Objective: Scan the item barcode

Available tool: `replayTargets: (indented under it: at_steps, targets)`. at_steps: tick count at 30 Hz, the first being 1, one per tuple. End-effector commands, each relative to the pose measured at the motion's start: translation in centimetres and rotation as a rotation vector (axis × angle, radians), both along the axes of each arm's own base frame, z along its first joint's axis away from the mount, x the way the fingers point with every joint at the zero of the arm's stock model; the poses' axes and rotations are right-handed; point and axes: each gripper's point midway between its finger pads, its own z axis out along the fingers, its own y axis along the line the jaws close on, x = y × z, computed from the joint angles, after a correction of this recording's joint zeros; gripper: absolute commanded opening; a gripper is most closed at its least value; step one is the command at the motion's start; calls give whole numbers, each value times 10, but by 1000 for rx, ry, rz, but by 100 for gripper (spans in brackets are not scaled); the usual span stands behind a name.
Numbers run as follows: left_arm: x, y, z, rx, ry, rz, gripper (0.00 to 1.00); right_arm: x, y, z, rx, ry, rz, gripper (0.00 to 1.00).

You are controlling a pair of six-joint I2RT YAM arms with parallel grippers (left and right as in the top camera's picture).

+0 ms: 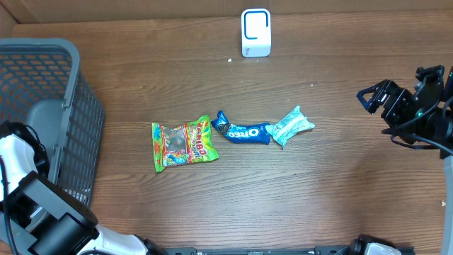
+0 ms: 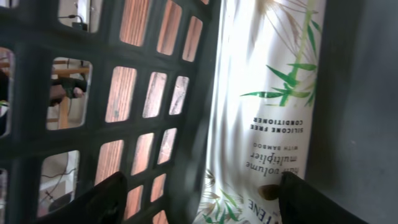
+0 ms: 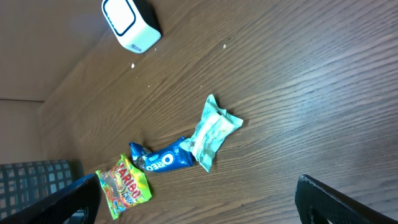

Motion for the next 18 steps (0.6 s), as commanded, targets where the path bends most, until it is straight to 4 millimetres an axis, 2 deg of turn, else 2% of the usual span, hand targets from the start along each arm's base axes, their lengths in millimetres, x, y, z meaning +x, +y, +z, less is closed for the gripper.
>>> replayTargets:
  at_steps: [1,4,7,18]
  targets:
    - [-4,-11,-9,-60,-13,11,65,5,-3,11,-16,-41,-1,100]
    - [-3,-10,-9,-61,-17,-1,58,6,-3,12,-18,-48,-1,100]
    - [-1,-8,-9,-64,-18,-19,55,6,-3,12,-19,-48,0,100]
    - [-7,-15,-25,-79,-5,-28,55,4,-3,10,-14,-33,-1,100]
